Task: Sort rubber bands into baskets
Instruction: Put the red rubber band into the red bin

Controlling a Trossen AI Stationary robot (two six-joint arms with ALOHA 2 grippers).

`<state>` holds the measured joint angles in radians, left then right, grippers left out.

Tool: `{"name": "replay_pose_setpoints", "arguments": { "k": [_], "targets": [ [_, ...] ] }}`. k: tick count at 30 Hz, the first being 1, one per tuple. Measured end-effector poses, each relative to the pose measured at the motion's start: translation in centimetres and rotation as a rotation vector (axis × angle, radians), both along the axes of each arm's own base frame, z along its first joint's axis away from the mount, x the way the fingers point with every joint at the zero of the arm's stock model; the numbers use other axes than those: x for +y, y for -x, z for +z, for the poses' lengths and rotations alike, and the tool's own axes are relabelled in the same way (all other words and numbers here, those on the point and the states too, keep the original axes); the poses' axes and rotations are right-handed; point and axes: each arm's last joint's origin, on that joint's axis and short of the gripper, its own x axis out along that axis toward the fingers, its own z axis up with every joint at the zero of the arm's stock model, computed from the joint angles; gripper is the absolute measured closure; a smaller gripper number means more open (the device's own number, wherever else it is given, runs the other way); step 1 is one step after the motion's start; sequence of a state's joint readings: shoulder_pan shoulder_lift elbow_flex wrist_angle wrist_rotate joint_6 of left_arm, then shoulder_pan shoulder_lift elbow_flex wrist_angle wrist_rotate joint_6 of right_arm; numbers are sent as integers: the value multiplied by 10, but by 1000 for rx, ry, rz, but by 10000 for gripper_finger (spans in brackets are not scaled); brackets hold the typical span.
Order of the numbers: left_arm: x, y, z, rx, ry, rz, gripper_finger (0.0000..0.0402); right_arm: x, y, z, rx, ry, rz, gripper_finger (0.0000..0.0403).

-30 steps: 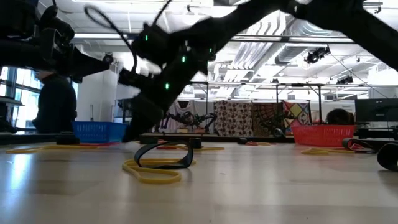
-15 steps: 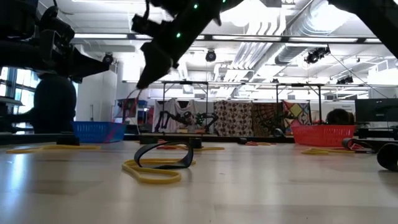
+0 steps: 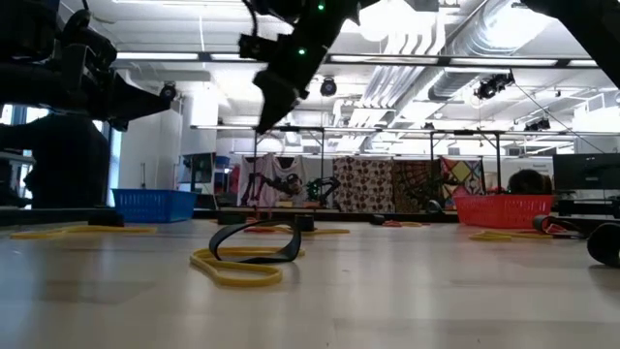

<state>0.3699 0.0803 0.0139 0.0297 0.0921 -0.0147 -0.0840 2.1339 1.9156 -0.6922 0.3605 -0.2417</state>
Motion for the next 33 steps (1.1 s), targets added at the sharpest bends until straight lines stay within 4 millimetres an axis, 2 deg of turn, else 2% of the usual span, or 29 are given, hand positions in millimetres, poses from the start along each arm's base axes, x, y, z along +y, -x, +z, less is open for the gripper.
{"name": "replay_pose_setpoints", "arguments": {
  "k": [6, 11, 17, 26, 33],
  "targets": [
    [0, 0, 2, -8, -31, 10, 402, -31, 15, 6, 73, 8, -55, 403],
    [0, 0, 2, -11, -25, 12, 402, -44, 21, 13, 77, 21, -58, 403],
    [0, 0, 1, -1, -28, 11, 402, -47, 29, 27, 59, 6, -60, 403],
    [0, 0, -1, 18, -31, 12, 401, -49, 71, 56, 181, -21, -166, 403],
    [1, 0, 0, 15, -32, 19, 402, -48, 94, 86, 129, -13, -213, 403]
  ]
}}
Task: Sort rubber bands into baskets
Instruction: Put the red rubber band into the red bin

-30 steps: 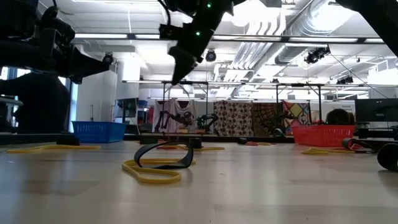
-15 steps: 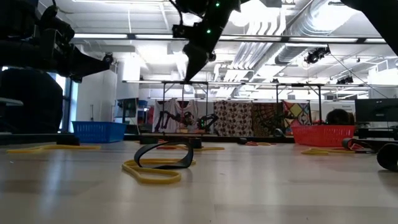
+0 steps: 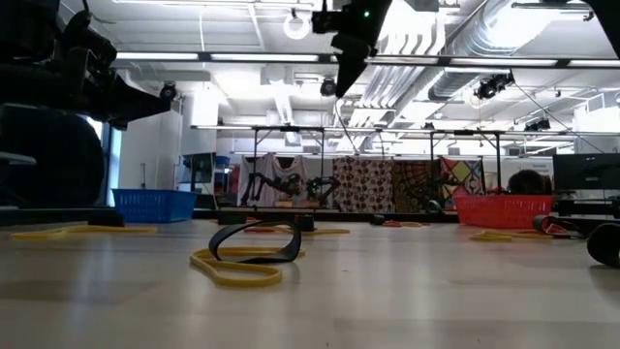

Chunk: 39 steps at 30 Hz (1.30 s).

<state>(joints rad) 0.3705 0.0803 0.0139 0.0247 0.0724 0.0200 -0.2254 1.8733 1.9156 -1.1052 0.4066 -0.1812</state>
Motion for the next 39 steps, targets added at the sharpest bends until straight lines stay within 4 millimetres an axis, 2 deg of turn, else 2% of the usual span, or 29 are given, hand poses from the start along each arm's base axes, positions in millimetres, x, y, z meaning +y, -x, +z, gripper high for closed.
{"name": "replay_pose_setpoints", "arguments": {
  "k": [5, 10, 14, 19, 28, 34, 39],
  "targets": [
    [0, 0, 0, -1, 0, 1, 401, -4, 1, 1, -32, 3, -37, 403],
    [0, 0, 0, -5, 6, 4, 401, -4, 2, -28, -110, -22, -47, 403],
    [0, 0, 0, -7, 16, 5, 401, 0, 15, -51, -209, -29, -79, 403],
    [0, 0, 0, -10, 24, 6, 402, 7, 48, -65, -262, -47, -161, 403],
    [0, 0, 0, -15, 31, 8, 401, 18, 123, -55, -327, 55, -353, 403],
    [0, 0, 1, -21, 29, 8, 402, 13, 168, -51, -335, 166, -547, 403],
    [0, 0, 1, -20, 29, 8, 402, 5, 191, -52, -337, 233, -668, 403]
  ]
}}
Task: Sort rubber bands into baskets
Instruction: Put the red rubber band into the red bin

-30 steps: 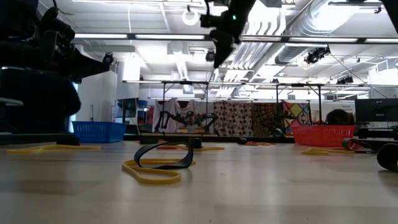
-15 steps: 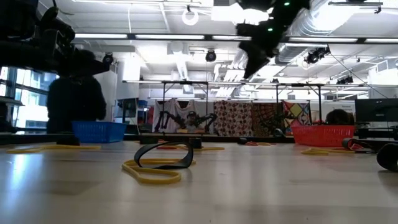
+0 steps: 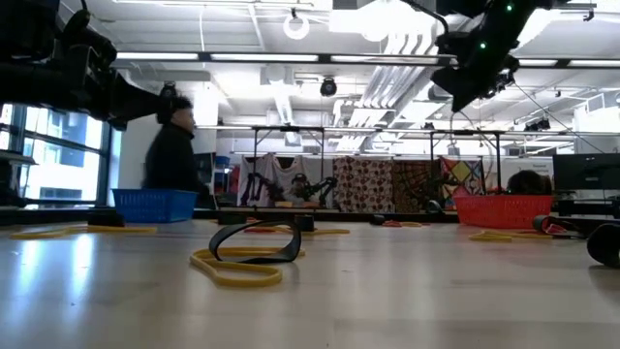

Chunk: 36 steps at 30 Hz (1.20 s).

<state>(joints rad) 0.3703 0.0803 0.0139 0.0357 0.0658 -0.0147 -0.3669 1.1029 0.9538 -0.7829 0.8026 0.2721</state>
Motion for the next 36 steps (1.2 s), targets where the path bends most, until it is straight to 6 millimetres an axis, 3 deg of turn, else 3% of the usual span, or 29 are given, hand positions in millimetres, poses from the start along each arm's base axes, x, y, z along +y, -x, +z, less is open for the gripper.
{"name": "replay_pose_setpoints", "arguments": {
  "k": [5, 24, 36],
  "targets": [
    [0, 0, 1, -9, -5, 0, 402, -9, 12, -7, 23, 18, -83, 403],
    [0, 0, 1, -8, -22, -2, 401, -35, 44, -63, 115, 16, -332, 403],
    [0, 0, 1, -8, -21, -2, 401, -36, 52, -67, 144, 76, -426, 403]
  ]
}}
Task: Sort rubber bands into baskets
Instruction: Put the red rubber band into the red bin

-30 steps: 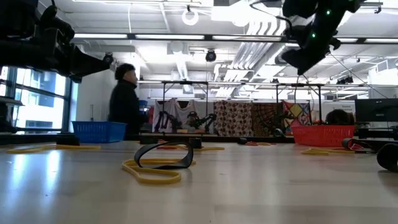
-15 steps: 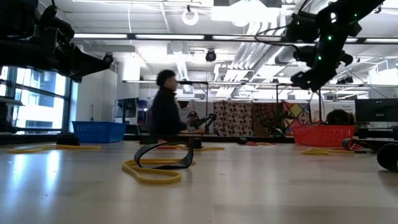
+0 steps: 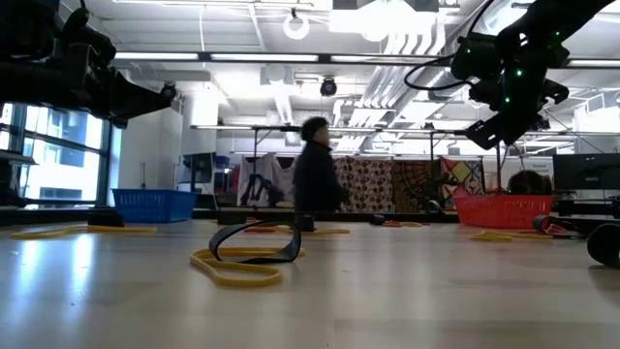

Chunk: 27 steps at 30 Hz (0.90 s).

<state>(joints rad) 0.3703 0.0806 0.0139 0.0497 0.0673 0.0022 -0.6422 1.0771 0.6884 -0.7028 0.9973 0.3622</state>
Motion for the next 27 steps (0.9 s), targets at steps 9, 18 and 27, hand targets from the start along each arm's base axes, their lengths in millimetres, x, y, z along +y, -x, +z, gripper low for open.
{"name": "replay_pose_setpoints", "arguments": {
  "k": [9, 18, 27],
  "targets": [
    [0, 0, 0, -1, 7, 0, 401, -4, -6, -1, -66, 2, 20, 403],
    [0, 0, 0, 1, -1, 0, 402, -21, -17, -20, -77, -86, 27, 403],
    [0, 0, 0, 1, -2, 0, 402, -39, -10, -38, -241, -303, 1, 403]
  ]
}}
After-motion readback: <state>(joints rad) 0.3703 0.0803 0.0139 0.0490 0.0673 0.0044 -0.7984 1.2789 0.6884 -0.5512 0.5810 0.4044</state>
